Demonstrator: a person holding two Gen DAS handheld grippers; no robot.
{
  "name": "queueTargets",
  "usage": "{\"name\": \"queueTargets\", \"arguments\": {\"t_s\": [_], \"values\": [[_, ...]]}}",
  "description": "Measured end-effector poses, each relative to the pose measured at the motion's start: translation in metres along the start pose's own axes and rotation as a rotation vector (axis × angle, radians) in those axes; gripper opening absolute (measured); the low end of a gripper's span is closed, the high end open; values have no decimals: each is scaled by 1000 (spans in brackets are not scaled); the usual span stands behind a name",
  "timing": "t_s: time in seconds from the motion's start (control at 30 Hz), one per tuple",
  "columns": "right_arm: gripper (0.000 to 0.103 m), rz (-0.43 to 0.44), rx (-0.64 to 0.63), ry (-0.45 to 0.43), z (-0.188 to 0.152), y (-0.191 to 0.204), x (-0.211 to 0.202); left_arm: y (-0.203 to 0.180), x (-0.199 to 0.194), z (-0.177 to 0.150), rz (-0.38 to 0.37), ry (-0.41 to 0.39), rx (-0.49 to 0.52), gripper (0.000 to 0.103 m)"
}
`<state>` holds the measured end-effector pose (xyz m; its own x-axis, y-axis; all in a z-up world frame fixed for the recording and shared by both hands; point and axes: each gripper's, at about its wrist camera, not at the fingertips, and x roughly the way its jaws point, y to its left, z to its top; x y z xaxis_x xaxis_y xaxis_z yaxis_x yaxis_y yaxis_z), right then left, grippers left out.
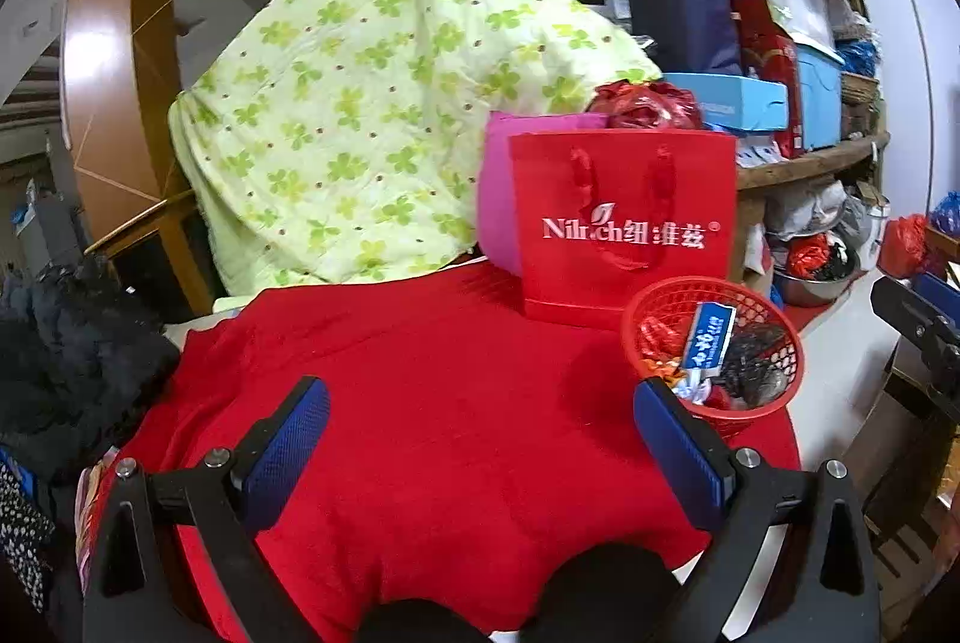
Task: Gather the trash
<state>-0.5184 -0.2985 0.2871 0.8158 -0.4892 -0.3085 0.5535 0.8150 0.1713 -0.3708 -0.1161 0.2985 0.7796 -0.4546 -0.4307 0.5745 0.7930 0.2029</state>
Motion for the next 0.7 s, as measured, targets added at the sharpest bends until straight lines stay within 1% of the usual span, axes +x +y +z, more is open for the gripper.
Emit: {"name": "queueTargets", "arguments": {"t_s": [0.07,0.27,0.7], "values": [[73,-10,7,-2,0,-6,-1,-7,2,2,-20,4,5,101],[73,-28,13,-7,0,-15,-2,-17,5,4,-39,14,15,101],[73,-24,6,-23,5,-13,-6,-23,6,1,-45,19,18,101]]}}
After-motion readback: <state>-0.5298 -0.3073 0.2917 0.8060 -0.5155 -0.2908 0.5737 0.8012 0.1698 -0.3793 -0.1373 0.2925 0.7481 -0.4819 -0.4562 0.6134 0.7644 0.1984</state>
